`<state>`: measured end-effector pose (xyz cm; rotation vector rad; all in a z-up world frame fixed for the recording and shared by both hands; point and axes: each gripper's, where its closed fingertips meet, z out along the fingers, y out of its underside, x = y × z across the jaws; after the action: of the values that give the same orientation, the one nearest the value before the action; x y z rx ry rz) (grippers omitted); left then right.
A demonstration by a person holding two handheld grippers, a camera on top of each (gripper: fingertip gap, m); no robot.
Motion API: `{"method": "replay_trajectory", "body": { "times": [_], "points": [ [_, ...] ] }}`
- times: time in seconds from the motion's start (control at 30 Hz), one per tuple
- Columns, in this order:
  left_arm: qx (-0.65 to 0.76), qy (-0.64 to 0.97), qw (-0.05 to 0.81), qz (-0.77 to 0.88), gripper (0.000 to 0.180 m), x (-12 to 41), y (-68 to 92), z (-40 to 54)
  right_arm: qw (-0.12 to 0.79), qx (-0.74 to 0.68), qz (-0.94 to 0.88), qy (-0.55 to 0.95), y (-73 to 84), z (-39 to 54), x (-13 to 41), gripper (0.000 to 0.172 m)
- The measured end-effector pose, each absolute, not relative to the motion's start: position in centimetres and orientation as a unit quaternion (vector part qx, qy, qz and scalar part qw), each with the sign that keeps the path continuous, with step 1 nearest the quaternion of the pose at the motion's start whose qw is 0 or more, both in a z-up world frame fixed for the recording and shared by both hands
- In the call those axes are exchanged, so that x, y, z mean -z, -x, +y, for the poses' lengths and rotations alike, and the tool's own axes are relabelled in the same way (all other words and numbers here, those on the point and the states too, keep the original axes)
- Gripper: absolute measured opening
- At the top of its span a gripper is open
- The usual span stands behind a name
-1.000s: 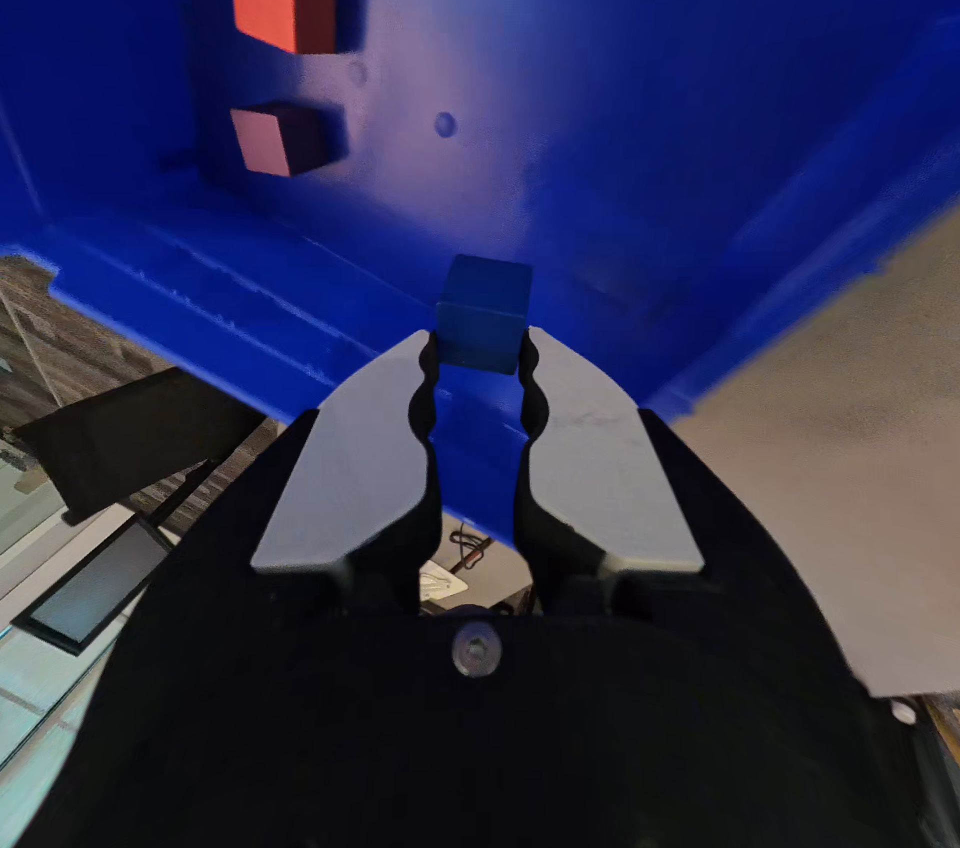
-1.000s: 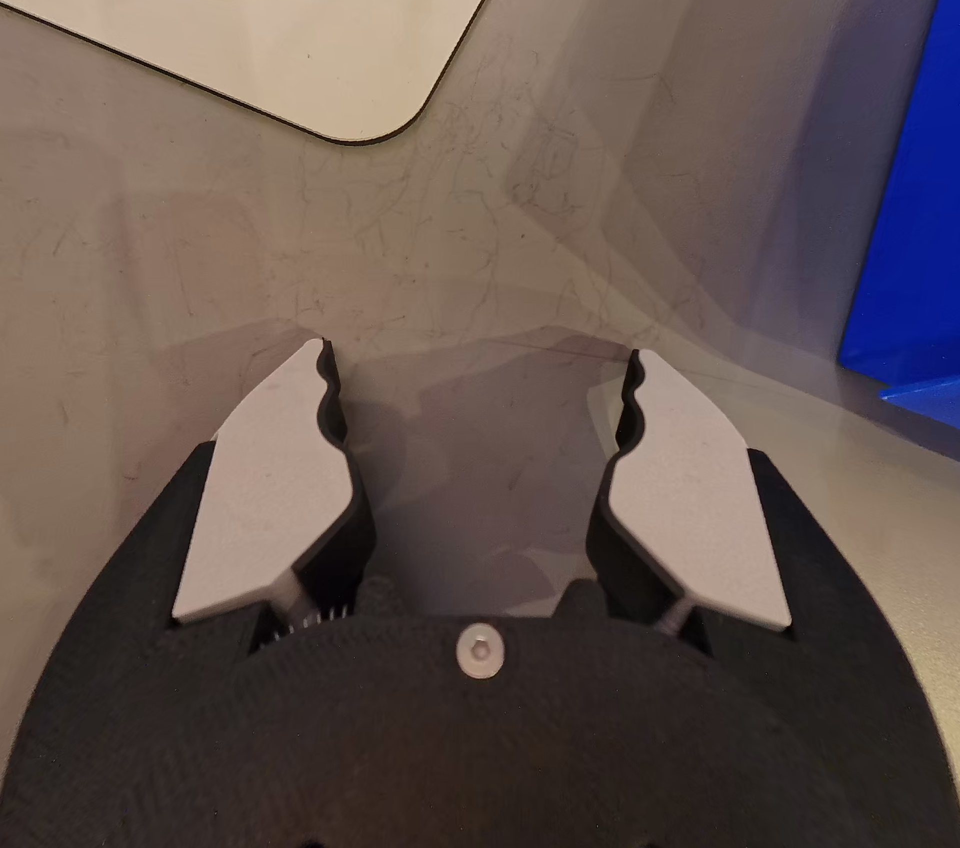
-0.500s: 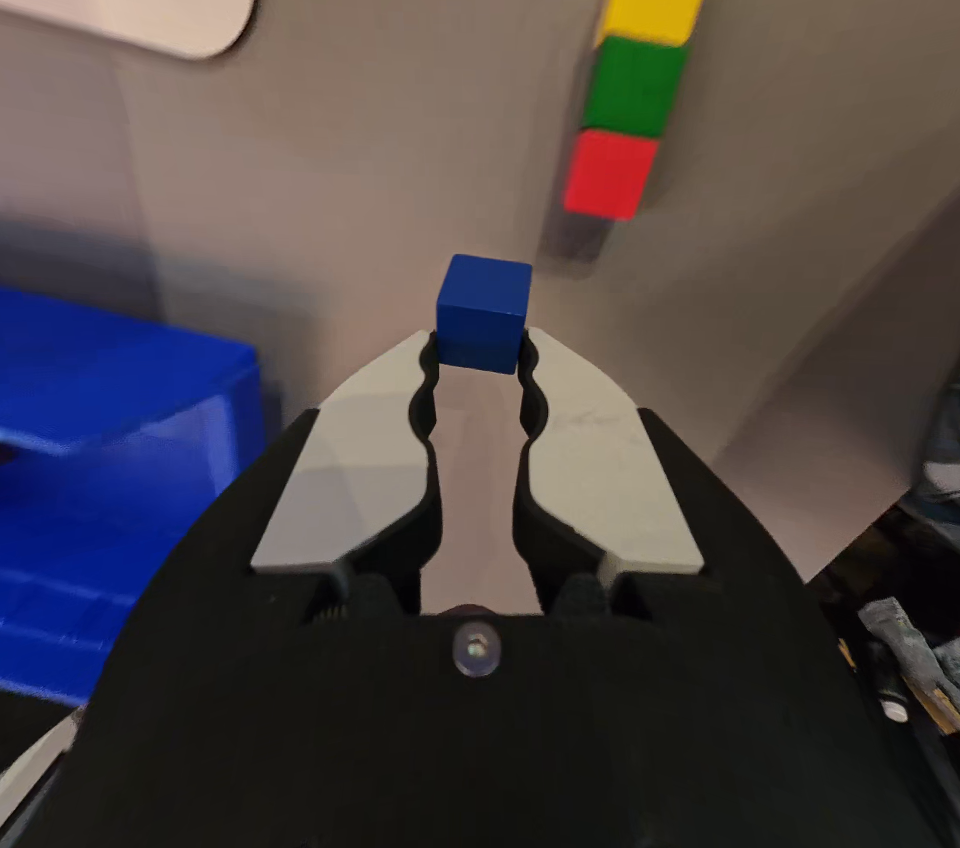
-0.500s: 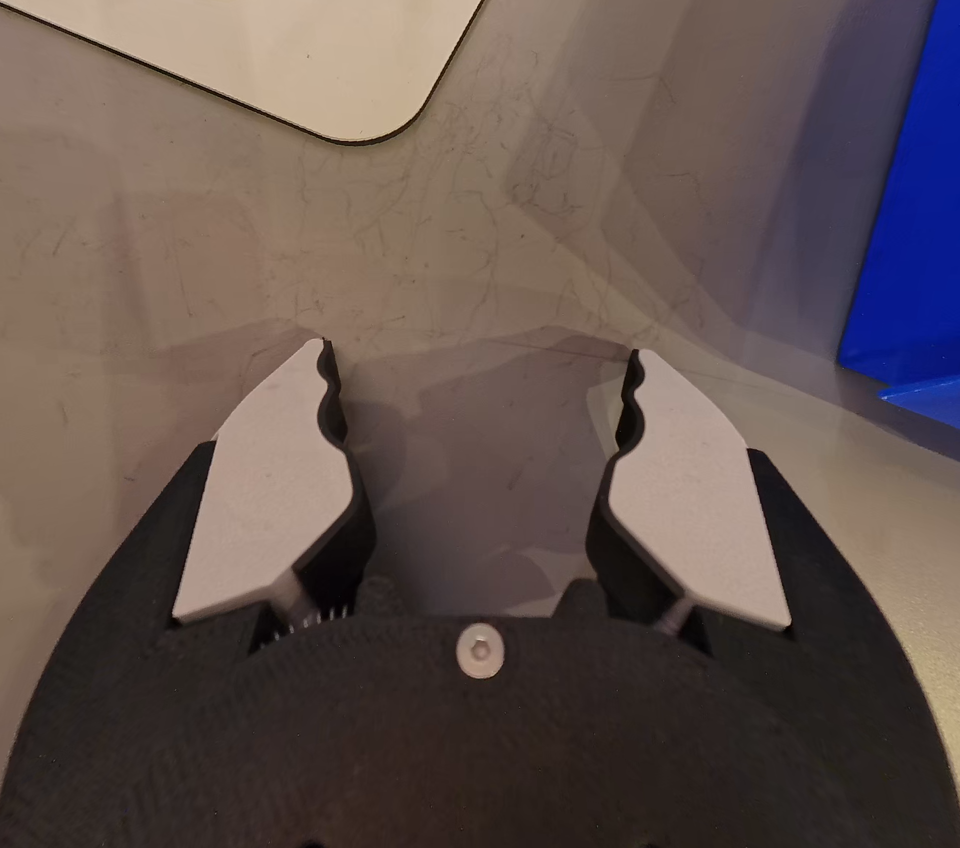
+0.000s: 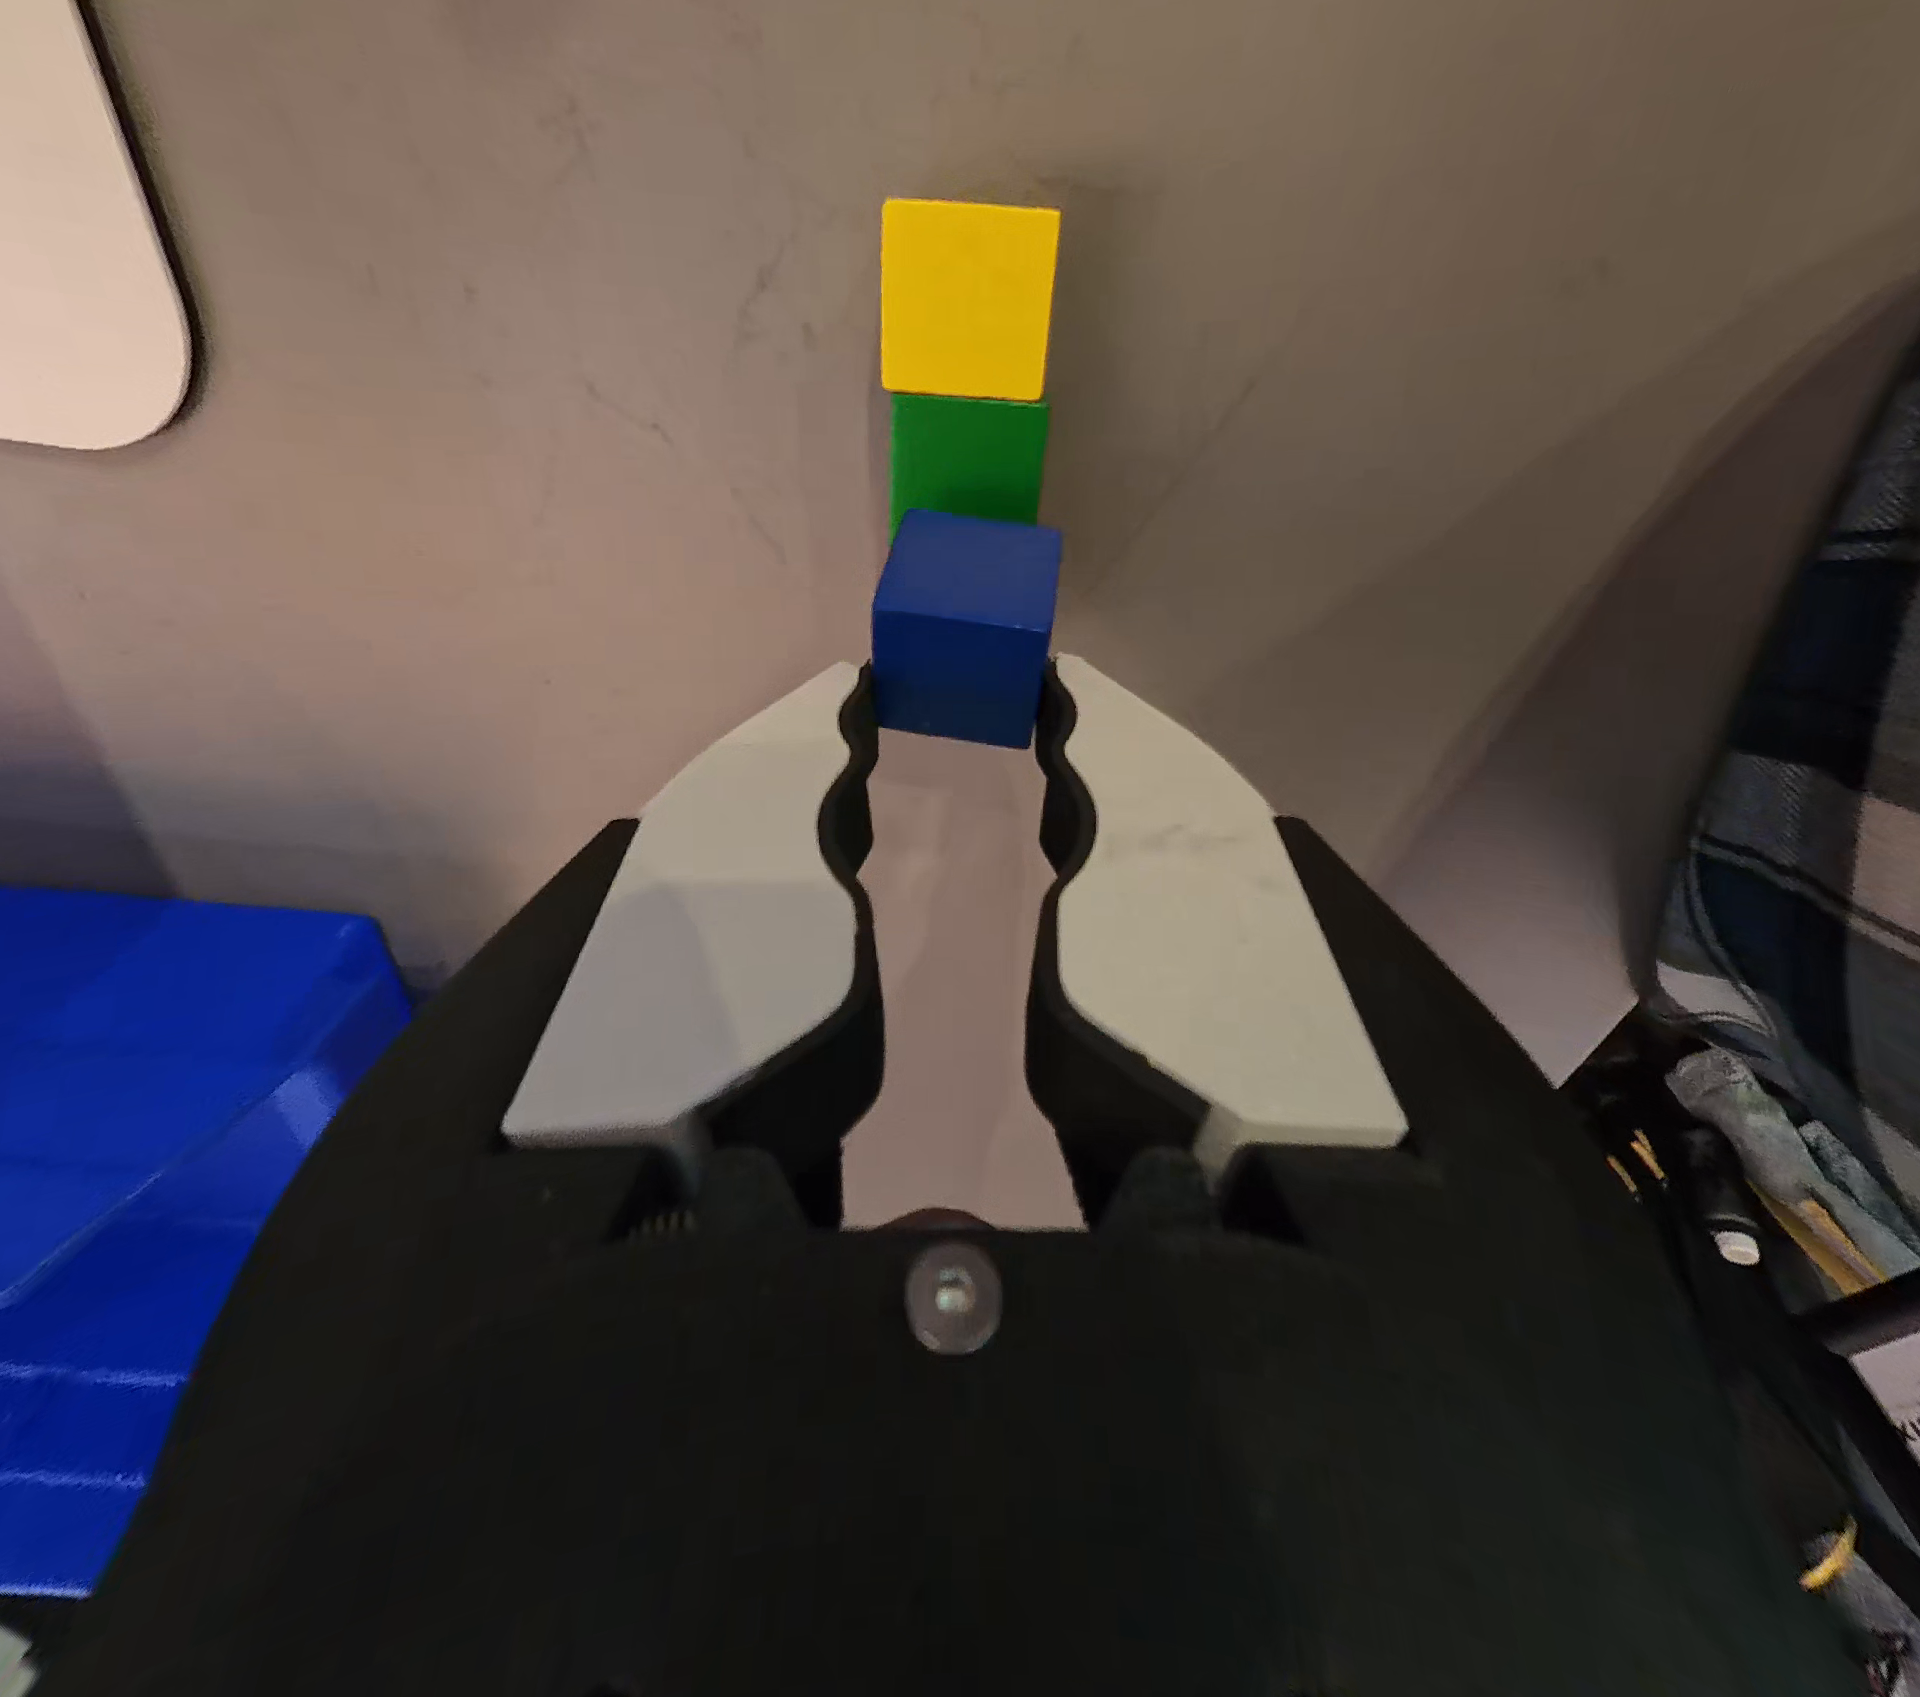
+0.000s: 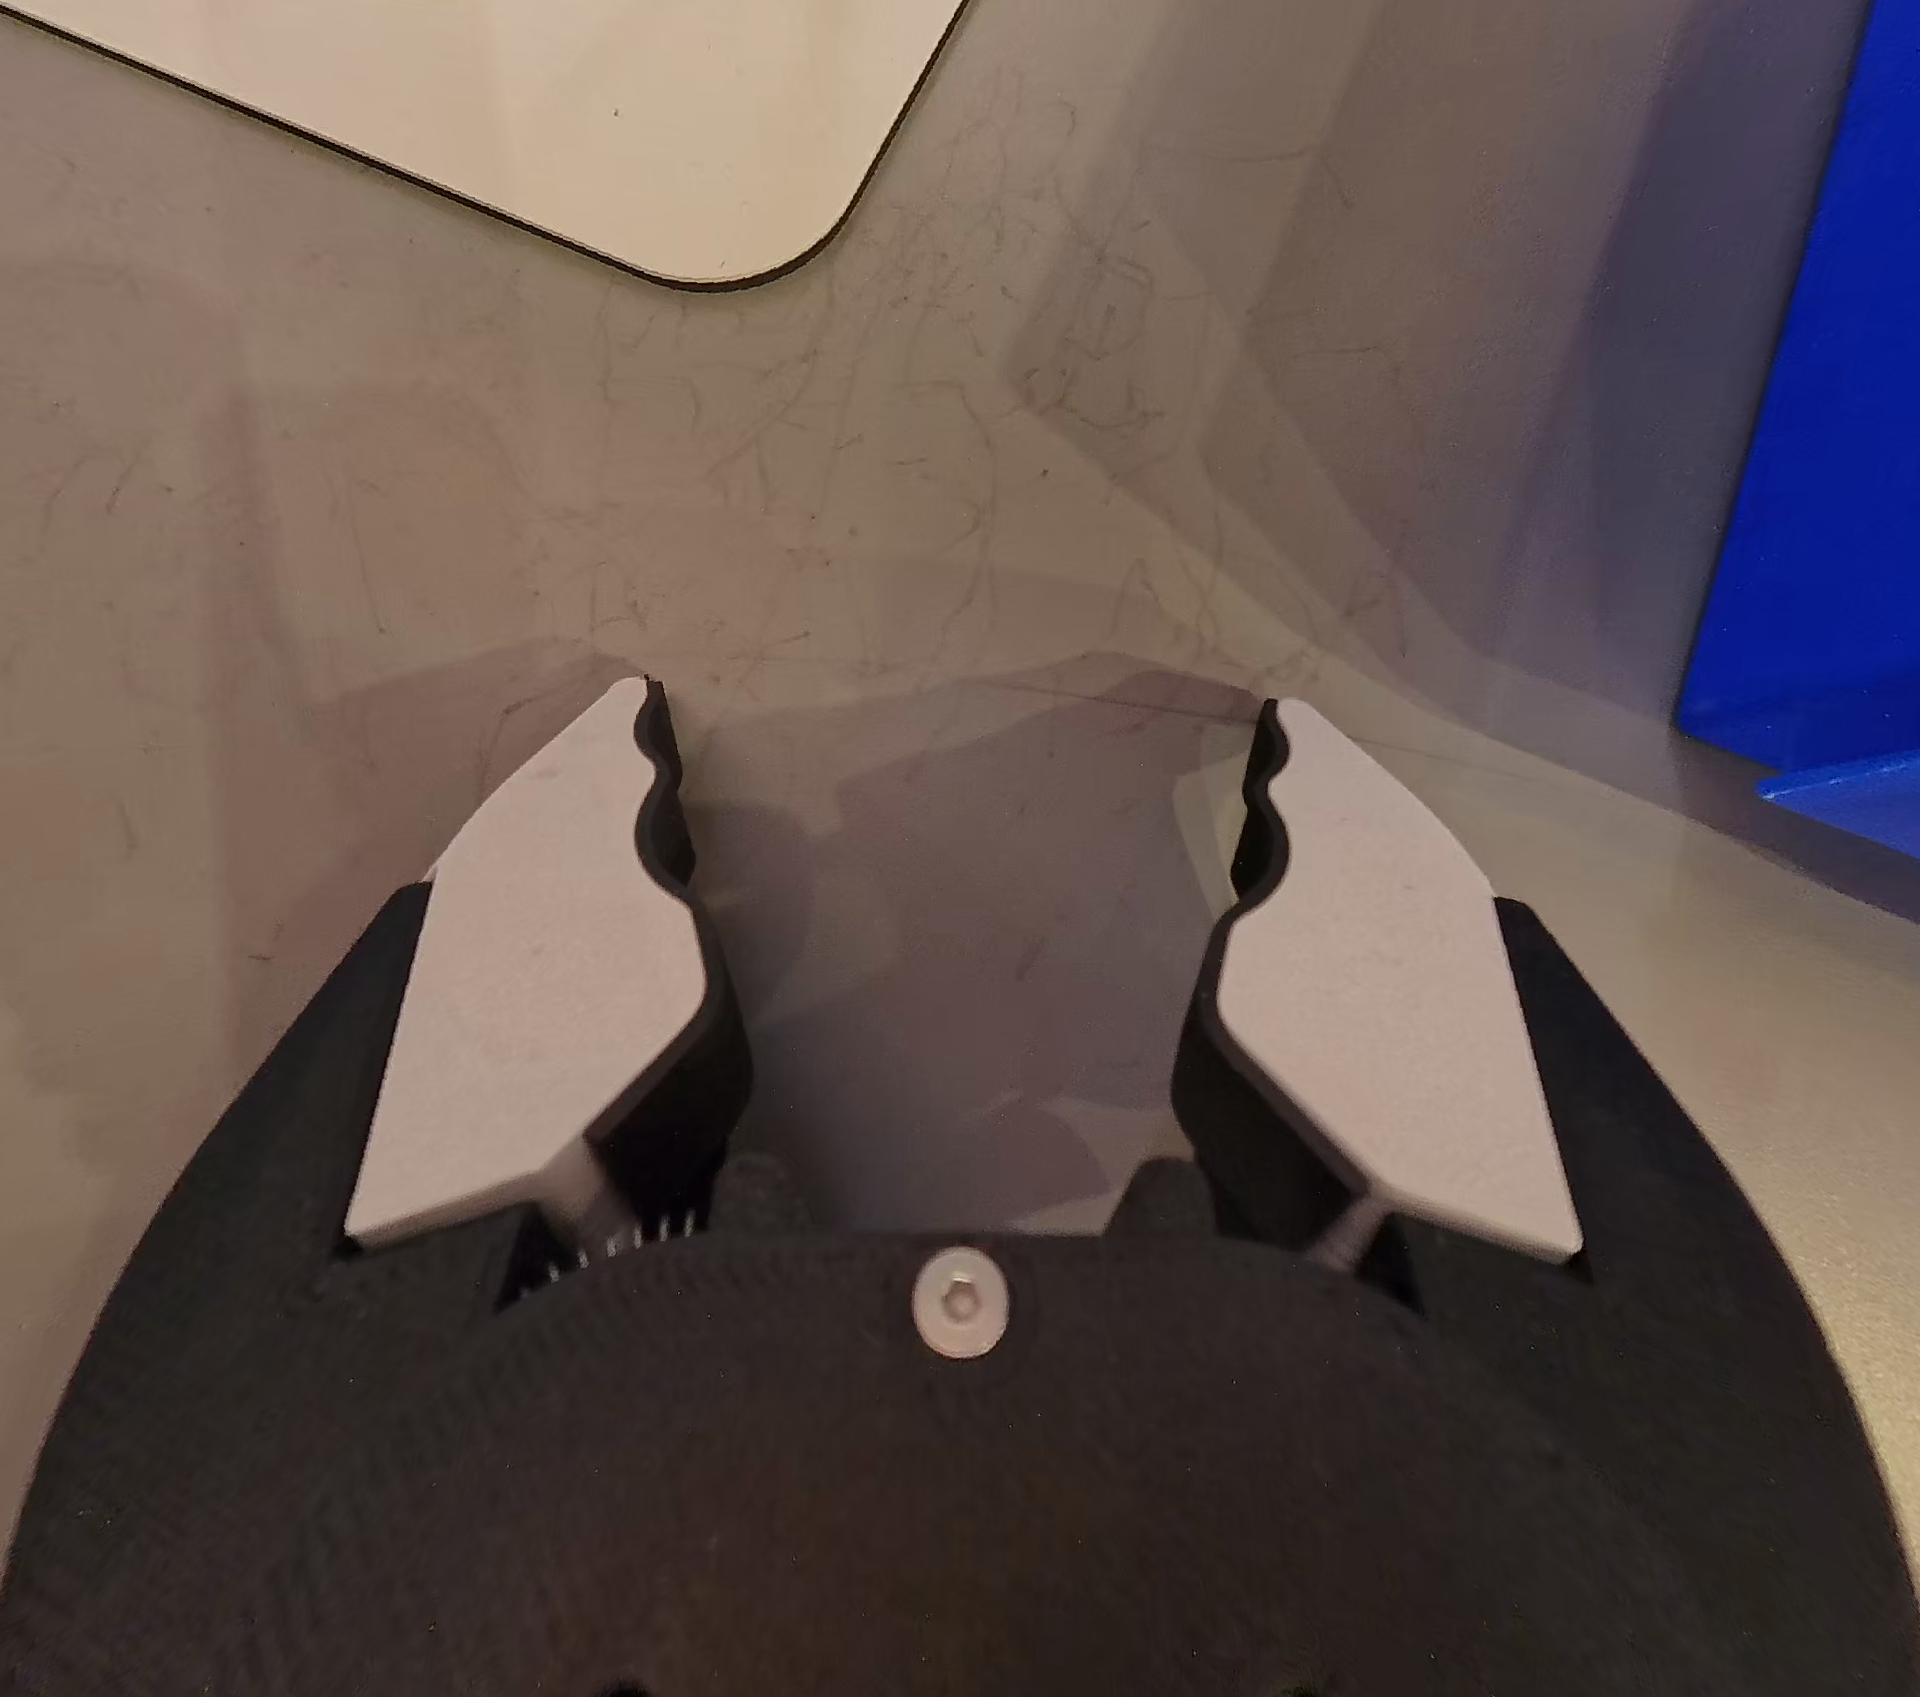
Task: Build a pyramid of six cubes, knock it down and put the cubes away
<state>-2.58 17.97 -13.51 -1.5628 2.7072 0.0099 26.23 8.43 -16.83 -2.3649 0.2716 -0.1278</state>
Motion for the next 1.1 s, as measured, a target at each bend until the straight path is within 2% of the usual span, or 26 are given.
{"method": "replay_trajectory", "body": {
  "times": [1.1],
  "points": [
    [-0.026, 0.497, 0.01, 0.867, 0.028, 13.71, 2.52, 18.05, 0.37, 0.05, 0.106, 0.922, -26.26, 8.42, 16.84, 0.104]
  ]
}}
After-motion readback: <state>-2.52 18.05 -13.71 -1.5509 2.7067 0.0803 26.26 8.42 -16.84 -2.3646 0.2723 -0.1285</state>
